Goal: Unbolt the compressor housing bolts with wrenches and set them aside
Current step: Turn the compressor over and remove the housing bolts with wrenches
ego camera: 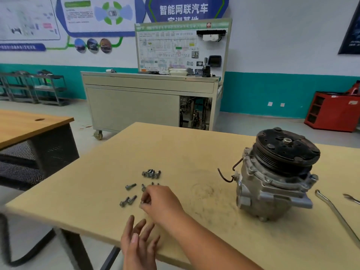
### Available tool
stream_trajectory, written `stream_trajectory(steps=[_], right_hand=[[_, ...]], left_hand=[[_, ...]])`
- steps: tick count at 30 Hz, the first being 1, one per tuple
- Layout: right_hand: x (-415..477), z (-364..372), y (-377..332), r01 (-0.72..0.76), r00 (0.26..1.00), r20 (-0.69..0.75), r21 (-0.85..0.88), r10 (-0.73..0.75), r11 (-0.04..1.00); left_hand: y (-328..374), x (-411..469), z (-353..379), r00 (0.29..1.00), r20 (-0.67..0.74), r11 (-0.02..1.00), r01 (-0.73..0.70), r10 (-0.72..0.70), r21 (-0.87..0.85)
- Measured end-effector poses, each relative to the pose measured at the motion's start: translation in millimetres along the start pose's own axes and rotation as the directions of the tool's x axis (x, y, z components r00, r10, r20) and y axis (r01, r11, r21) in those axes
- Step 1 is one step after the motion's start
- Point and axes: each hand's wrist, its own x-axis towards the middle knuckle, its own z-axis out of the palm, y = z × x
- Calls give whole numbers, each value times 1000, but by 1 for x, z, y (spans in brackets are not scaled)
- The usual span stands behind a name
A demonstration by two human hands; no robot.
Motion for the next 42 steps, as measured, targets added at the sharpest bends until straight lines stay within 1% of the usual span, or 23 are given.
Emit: stream_trajectory(steps=[1,3,5,8,10,11,13,14,15,16,17,18,20,22,24,26,29,32,34,37,39,41,42], right_hand=[[7,5,-1,-7,1000,22,-46,8,999],[15,11,1,-41,998,51,-96,46,995],[10,8,2,-74,995,59,-78,79,994],[-24,-10,5,-56,994,-76,247,77,967],[-64,-36,11,149,934,-355,502,45,852],[-87,-53,17,301,846,-532,530,34,793],[-129,-89,43,552,512,-859,346,19,759],[-146,-109,62,545,343,-937,249,58,801],[-160,-130,84,458,226,-965,223,130,860],[-171,-150,110,315,146,-966,251,214,915],[-177,-168,136,120,134,-945,313,297,942],[-181,-184,165,-127,195,-897,378,397,917],[-186,-206,218,-547,361,-679,400,639,735],[-184,-216,253,-754,458,-483,234,746,614],[-178,-223,265,-833,509,-404,-10,760,553],[-175,-230,269,-825,559,-400,-175,726,538],[-178,-238,271,-793,567,-469,-86,677,604],[-192,-237,254,-643,551,-588,153,592,751],[-203,-234,238,-488,607,-629,188,486,853],[-222,-230,215,-166,622,-721,259,305,951],[-234,-227,200,-78,707,-686,165,171,983],[-237,-213,190,-29,815,-575,83,72,996],[-237,-204,183,-15,837,-542,107,71,994]], left_hand=[[-10,-4,19,995,99,999,-34,30,40],[-8,17,35,985,139,994,-103,99,22],[-7,14,44,993,90,997,-80,81,-11],[-4,6,55,970,194,988,-153,144,31],[-18,-10,67,927,316,978,-209,203,-13],[-27,-21,73,902,371,971,-237,219,5],[-51,-42,82,820,513,939,-335,252,73],[-63,-56,88,751,613,913,-392,246,113],[-74,-70,94,656,724,886,-442,214,140],[-86,-84,99,550,824,862,-475,134,177],[-98,-97,106,439,898,835,-505,33,217],[-114,-108,114,333,941,794,-555,-64,250],[-148,-127,133,180,952,661,-687,-249,303],[-181,-142,156,147,915,501,-798,-376,334],[-206,-152,175,207,859,405,-814,-468,416],[-225,-156,188,287,807,307,-817,-516,488],[-238,-158,195,379,761,275,-771,-527,574],[-238,-164,188,361,759,390,-692,-542,607],[-228,-170,180,359,784,534,-583,-506,612],[-207,-181,167,429,755,806,-97,-496,584],[-186,-187,165,478,696,823,110,-536,558],[-167,-184,160,438,703,802,74,-560,593],[-162,-186,156,377,737,801,22,-561,598]])
